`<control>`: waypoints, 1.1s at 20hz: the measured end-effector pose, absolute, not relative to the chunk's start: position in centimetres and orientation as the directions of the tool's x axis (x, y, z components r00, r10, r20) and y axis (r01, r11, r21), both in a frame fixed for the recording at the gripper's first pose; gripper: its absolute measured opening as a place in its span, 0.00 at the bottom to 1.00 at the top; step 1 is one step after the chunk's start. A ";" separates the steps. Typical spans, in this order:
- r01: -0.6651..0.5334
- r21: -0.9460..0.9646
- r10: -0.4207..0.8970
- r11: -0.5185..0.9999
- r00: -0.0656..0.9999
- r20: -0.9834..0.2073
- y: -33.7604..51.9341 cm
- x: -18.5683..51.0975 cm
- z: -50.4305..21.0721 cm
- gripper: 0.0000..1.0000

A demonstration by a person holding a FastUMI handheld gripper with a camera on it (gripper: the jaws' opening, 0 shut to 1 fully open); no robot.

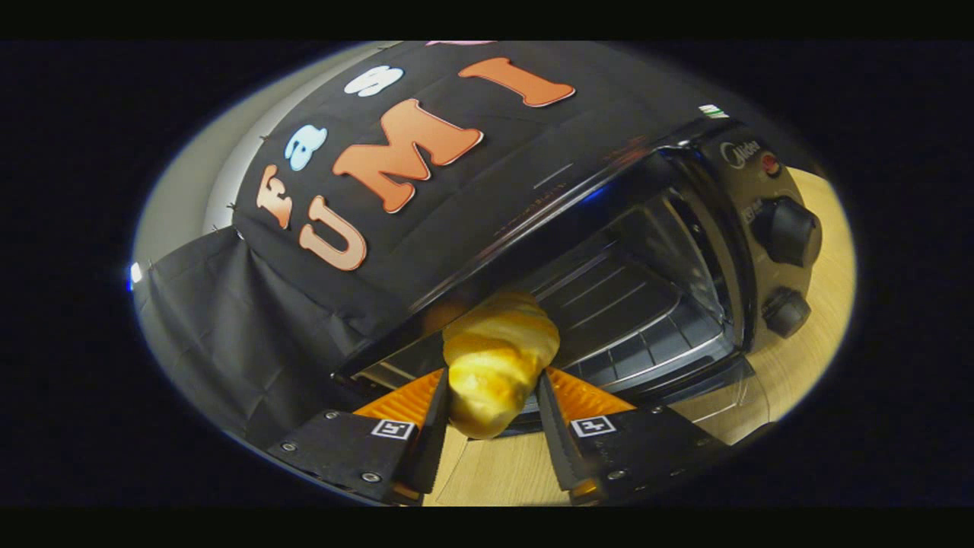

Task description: Open the toaster oven, put the food inside, and close the toaster oven door.

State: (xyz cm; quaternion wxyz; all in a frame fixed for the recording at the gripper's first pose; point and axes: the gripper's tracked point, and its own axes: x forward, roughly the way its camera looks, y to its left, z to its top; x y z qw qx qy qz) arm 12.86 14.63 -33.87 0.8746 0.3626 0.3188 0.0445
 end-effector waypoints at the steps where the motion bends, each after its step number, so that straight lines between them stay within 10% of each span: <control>1: 0.153 0.661 0.310 0.734 0.792 -0.527 14.6 13.4 -34.1 0.60; 22: 0.171 0.533 0.245 0.829 0.746 -0.619 15.0 12.5 -34.8 0.60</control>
